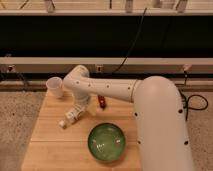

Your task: Place the bottle in the ceramic bowl

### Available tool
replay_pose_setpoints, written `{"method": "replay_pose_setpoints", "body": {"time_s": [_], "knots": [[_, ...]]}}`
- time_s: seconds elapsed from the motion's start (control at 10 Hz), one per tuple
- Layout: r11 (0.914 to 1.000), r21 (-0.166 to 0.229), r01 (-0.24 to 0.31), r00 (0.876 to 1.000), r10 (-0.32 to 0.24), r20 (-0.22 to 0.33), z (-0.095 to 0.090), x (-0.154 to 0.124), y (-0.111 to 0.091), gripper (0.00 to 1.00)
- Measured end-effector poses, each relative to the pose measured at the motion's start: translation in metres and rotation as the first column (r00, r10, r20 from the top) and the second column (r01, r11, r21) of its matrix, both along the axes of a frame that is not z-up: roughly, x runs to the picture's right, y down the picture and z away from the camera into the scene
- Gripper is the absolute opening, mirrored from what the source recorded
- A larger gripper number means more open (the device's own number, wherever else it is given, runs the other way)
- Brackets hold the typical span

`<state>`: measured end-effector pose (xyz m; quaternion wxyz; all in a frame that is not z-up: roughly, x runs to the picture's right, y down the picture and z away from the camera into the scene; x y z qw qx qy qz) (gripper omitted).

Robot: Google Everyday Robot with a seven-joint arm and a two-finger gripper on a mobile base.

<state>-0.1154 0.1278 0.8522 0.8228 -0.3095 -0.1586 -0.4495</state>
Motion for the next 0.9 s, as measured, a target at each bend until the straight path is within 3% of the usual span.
{"method": "replay_pose_setpoints", "body": {"time_s": [0.9], "knots": [[0.9994, -0.024, 0.026, 1.000, -0.026, -0.002, 0.024, -0.010, 0.006, 0.80]]}}
